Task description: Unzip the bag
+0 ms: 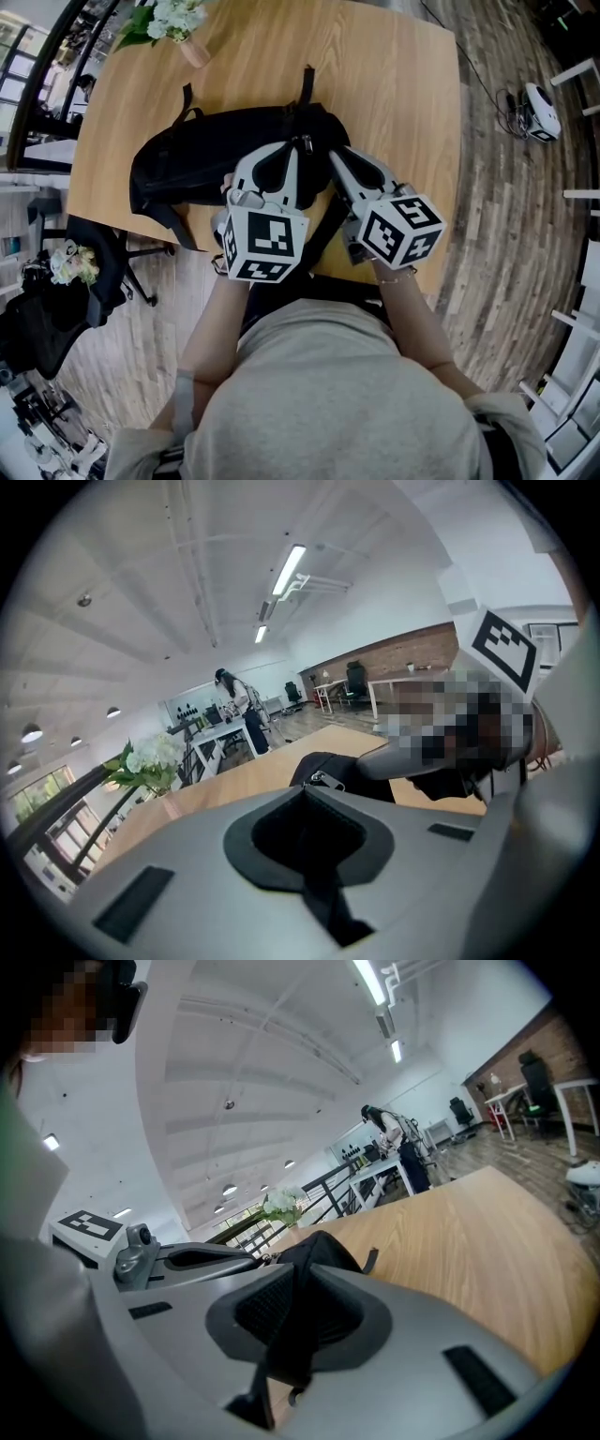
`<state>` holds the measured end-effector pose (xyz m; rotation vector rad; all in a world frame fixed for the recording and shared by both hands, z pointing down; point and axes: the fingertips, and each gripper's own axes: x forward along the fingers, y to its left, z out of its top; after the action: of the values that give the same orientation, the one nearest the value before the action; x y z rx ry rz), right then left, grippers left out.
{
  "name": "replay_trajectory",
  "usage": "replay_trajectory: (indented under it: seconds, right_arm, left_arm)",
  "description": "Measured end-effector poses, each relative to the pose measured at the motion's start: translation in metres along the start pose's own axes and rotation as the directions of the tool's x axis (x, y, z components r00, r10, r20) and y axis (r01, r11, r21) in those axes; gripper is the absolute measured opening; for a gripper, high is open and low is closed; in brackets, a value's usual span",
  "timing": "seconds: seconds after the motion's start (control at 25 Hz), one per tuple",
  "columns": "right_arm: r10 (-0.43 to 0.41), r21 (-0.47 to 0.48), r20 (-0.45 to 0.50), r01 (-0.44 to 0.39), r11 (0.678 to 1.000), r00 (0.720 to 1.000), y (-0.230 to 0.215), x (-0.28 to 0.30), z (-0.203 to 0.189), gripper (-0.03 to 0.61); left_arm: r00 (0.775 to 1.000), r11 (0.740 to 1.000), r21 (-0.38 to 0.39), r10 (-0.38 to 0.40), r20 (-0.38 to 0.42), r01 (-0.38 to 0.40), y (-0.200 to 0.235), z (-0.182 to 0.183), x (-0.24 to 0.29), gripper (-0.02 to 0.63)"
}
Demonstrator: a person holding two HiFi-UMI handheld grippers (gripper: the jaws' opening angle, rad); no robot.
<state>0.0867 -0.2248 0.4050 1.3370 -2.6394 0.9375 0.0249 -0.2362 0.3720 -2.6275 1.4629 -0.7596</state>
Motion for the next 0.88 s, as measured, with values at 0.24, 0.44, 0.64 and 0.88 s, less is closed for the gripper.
replay_trajectory:
  seconds: [0.24,0.44,0.64,0.88]
  right_arm:
    - [0.004,-0.016,0.004,-0.004,1.000,1.000,-0.001,-0.001,0.000,0.061]
    - [-0.015,-0.031,0.003,0.015,0.999,1.000,-0.002,-0.001,0.000,0.061]
    - [-0.075,-0.045,0.019,0.076,0.996,0.997,-0.004,-0.001,-0.001,0.061]
    - [-0.179,-0.062,0.049,0.182,0.981,0.983,-0.007,-0.002,0.001,0.061]
  left_arm:
    - [1.000,0.996,-0.083,0.028,-0.005,-0.028,0.005,-0.005,-0.004,0.020]
    - [0.999,0.989,-0.143,0.031,-0.003,-0.032,0.019,-0.012,-0.011,0.021]
    - [1.000,0.983,-0.182,0.006,0.005,-0.005,0.031,-0.024,-0.020,0.021]
    - [0.999,0.980,-0.192,-0.041,0.021,0.044,0.045,-0.036,-0.034,0.021]
